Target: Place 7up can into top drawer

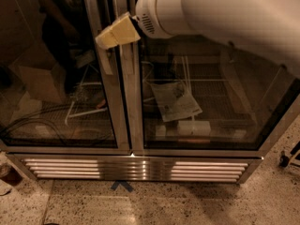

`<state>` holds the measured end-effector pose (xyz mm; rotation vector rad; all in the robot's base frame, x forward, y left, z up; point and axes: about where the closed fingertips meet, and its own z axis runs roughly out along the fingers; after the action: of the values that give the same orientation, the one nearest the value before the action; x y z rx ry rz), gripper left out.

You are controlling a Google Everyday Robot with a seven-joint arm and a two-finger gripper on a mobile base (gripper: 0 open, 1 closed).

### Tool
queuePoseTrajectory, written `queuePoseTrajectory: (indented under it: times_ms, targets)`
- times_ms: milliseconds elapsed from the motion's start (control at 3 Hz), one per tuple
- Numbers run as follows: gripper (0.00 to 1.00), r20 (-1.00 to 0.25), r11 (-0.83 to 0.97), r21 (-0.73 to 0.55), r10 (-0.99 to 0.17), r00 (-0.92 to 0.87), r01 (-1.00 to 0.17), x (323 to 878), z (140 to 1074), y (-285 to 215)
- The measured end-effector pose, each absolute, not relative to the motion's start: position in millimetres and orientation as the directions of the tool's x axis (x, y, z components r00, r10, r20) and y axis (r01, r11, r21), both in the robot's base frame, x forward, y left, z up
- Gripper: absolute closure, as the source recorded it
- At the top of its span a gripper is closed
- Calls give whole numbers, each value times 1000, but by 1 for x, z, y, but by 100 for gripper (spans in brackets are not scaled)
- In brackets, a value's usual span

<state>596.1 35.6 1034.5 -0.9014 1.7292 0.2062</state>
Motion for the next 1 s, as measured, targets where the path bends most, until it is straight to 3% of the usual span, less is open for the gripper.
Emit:
queuePoseTrajectory:
  times_ms: [1000]
  targets:
    - [0,-868,746,-371,-490,-80,-553,583,1015,32]
